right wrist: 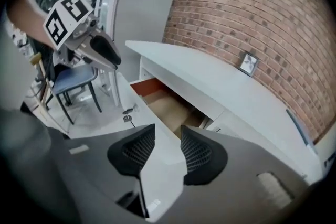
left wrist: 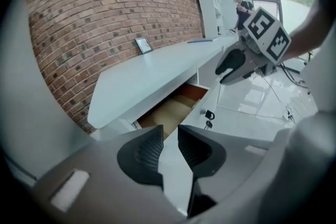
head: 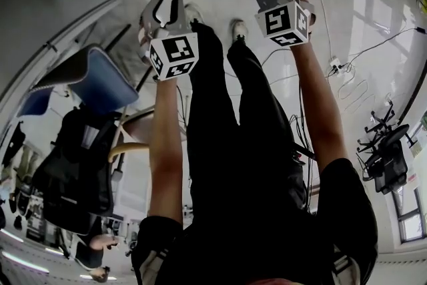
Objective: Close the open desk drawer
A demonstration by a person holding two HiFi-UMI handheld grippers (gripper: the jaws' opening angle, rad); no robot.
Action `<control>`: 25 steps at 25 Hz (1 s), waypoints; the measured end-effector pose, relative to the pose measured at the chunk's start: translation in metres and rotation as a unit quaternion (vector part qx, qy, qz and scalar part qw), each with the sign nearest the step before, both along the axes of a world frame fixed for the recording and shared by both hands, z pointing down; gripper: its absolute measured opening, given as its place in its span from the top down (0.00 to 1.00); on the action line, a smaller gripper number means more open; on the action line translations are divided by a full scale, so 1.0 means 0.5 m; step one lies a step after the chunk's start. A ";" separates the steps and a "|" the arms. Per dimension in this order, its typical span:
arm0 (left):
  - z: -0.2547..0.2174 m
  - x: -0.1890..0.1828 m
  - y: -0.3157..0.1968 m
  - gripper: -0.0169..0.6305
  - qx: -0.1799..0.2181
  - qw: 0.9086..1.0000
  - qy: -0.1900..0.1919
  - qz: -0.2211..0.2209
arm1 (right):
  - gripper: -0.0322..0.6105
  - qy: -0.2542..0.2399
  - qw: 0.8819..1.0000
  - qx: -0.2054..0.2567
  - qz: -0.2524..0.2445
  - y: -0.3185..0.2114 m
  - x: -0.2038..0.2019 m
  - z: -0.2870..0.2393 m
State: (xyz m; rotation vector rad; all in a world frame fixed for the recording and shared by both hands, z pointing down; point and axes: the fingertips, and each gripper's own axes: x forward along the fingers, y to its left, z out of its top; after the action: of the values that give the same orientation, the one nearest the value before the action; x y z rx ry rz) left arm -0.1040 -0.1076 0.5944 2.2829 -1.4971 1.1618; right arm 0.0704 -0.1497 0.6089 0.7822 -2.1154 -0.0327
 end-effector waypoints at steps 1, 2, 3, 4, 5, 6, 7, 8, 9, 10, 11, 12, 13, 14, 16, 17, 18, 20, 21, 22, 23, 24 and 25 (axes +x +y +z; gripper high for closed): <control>-0.017 0.003 0.003 0.82 0.012 1.000 0.020 -0.011 | 0.71 -0.022 1.000 -0.006 0.017 0.004 0.003 -0.005; -0.035 0.006 0.005 0.85 0.026 0.999 0.039 -0.021 | 0.71 -0.042 0.998 -0.012 0.033 0.008 0.006 -0.009; -0.055 0.008 0.008 0.87 0.040 0.997 0.058 -0.030 | 0.71 -0.063 0.997 -0.017 0.047 0.012 0.007 -0.012; -0.076 0.010 0.012 0.91 0.053 0.995 0.074 -0.039 | 0.71 -0.085 0.994 -0.022 0.060 0.016 0.007 -0.015; -0.097 0.011 0.015 0.95 0.064 0.993 0.090 -0.047 | 0.71 -0.109 0.991 -0.028 0.073 0.019 0.006 -0.018; -0.118 0.013 0.019 0.95 0.075 0.990 0.105 -0.055 | 0.71 -0.133 0.987 -0.035 0.086 0.022 0.005 -0.021; -0.138 0.015 0.022 0.95 0.085 0.987 0.122 -0.062 | 0.71 -0.157 0.982 -0.042 0.100 0.025 0.004 -0.024; -0.159 0.018 0.025 0.95 0.096 0.982 0.145 -0.068 | 0.71 -0.181 0.976 -0.049 0.114 0.028 0.004 -0.025; -0.182 0.022 0.027 0.95 0.107 0.976 0.176 -0.076 | 0.71 -0.207 0.968 -0.057 0.129 0.031 0.003 -0.025; -0.205 0.028 0.030 0.95 0.119 0.966 0.212 -0.083 | 0.71 -0.235 0.959 -0.067 0.146 0.035 0.003 -0.021; -0.225 0.033 0.034 0.95 0.129 0.957 0.243 -0.088 | 0.71 -0.263 0.947 -0.080 0.164 0.039 0.004 -0.013; -0.242 0.036 0.041 0.95 0.138 0.951 0.263 -0.089 | 0.71 -0.289 0.935 -0.094 0.183 0.042 0.005 -0.004; -0.254 0.036 0.048 0.95 0.144 0.948 0.270 -0.087 | 0.71 -0.311 0.923 -0.107 0.200 0.045 0.006 0.006; -0.262 0.033 0.055 0.95 0.148 0.948 0.269 -0.087 | 0.71 -0.328 0.912 -0.120 0.216 0.048 0.005 0.017; -0.273 0.025 0.064 0.95 0.153 0.945 0.273 -0.094 | 0.71 -0.357 0.891 -0.144 0.241 0.050 -0.003 0.041; -0.277 0.021 0.067 0.95 0.156 0.943 0.277 -0.099 | 0.71 -0.374 0.878 -0.157 0.254 0.051 -0.008 0.055; -0.279 0.019 0.069 0.95 0.159 0.941 0.281 -0.103 | 0.71 -0.393 0.863 -0.170 0.268 0.052 -0.013 0.068; -0.280 0.018 0.074 0.95 0.160 0.938 0.288 -0.103 | 0.72 -0.432 0.829 -0.193 0.298 0.053 -0.021 0.093; -0.279 0.019 0.074 0.95 0.157 0.938 0.291 -0.100 | 0.72 -0.449 0.813 -0.201 0.311 0.053 -0.024 0.105; -0.278 0.021 0.074 0.95 0.154 0.938 0.294 -0.097 | 0.72 -0.463 0.799 -0.208 0.323 0.052 -0.025 0.116; -0.277 0.023 0.072 0.95 0.153 0.938 0.295 -0.094 | 0.72 -0.477 0.784 -0.215 0.334 0.051 -0.026 0.126; -0.277 0.025 0.070 0.95 0.153 0.938 0.296 -0.092 | 0.72 -0.491 0.769 -0.221 0.344 0.049 -0.028 0.137; -0.277 0.025 0.068 0.95 0.154 0.938 0.296 -0.092 | 0.72 -0.503 0.755 -0.228 0.354 0.048 -0.029 0.147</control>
State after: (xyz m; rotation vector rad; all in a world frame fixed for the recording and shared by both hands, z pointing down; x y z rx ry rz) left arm -0.0913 -0.0736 0.4558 2.3054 -1.6567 0.1532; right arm 0.0559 -0.1256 0.6824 1.4225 -2.3880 1.5743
